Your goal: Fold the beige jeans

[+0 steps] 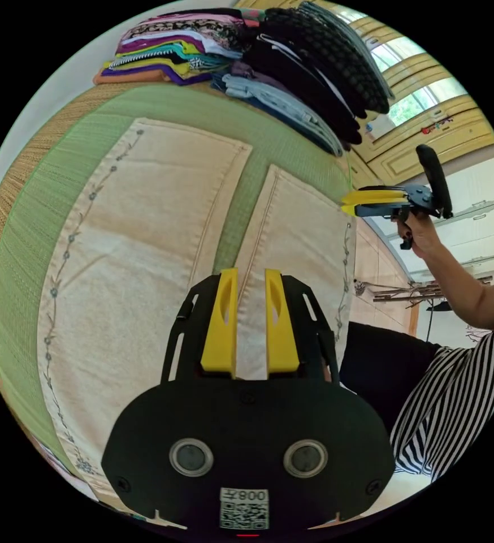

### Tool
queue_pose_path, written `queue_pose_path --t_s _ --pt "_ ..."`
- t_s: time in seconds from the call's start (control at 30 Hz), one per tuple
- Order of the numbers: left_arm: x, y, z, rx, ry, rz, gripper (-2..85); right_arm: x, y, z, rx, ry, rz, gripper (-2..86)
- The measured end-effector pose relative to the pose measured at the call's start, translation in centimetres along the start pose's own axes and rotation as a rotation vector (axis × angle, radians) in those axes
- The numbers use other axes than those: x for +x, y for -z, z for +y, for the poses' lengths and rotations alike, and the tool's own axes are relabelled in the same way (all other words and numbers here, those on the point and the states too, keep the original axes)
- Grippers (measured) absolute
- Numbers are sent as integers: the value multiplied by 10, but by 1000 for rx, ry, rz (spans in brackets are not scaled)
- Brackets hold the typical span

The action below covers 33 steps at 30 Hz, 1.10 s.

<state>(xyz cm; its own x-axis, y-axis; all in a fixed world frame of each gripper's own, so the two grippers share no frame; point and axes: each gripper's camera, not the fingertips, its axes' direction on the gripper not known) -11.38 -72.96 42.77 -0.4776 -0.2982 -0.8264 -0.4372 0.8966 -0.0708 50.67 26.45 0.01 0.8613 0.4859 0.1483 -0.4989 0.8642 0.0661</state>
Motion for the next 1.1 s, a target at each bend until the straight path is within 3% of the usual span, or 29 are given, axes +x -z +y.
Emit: queue_pose_path --t_s 0.17,0.4,0.57,0.77,0.93,1.1 --pt "6 -2 2 -32 9 -58 17 -6 -5 -3 -31 25 103 56" --pt "8 13 18 46 17 -43 3 11 24 -2 48 5 1 37" --pt "-4 4 36 12 64 3 5 26 -2 -11 -48 -45 -47 48" --pt "-10 40 87 165 123 48 11 28 11 -14 41 -103 -67 51" --pt "-25 39 151 38 223 31 5 7 10 -23 63 -69 -74 30" --pt "-28 81 218 180 323 54 3 -19 0 -37 28 -16 -46 3"
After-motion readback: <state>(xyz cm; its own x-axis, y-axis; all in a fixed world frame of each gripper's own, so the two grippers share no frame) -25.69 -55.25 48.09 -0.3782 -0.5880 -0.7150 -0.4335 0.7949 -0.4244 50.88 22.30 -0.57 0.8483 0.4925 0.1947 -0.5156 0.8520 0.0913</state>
